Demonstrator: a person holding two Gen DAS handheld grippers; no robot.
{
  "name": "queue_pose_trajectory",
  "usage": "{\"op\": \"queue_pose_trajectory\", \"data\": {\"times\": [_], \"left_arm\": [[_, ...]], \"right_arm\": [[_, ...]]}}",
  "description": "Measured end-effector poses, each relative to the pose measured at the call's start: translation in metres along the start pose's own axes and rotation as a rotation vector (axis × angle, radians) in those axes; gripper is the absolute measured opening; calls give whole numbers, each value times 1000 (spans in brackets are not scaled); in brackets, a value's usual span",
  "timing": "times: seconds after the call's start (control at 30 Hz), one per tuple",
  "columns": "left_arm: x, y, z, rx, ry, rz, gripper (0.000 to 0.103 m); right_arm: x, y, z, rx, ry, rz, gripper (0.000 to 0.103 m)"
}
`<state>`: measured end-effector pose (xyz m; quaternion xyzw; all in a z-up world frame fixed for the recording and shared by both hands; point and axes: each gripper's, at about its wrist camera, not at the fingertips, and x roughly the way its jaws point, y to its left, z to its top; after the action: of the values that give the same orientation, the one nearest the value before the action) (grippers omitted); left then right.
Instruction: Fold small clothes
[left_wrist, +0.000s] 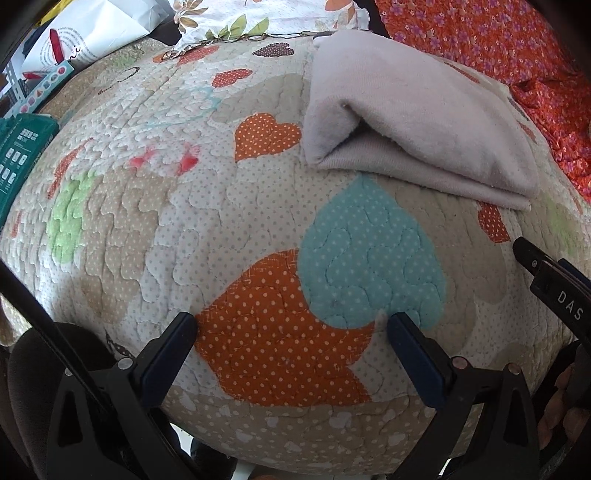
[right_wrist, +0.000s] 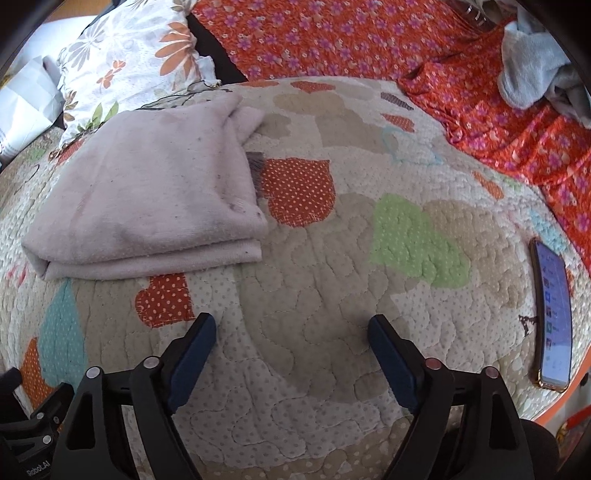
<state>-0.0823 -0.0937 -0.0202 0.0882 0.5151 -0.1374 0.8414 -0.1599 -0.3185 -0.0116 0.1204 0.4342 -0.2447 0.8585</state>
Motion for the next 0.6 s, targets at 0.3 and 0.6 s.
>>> {"op": "queue_pose_trajectory", "data": {"times": [0.3,0.6], "left_arm": [[-1,2,-1,-31,18,-22,103],[-61,2,45,-40,-138,-147,88]], "right_arm": [[5,-4,-1,42,13,30,99],[6,-6,-2,72,-2,61,103]]}}
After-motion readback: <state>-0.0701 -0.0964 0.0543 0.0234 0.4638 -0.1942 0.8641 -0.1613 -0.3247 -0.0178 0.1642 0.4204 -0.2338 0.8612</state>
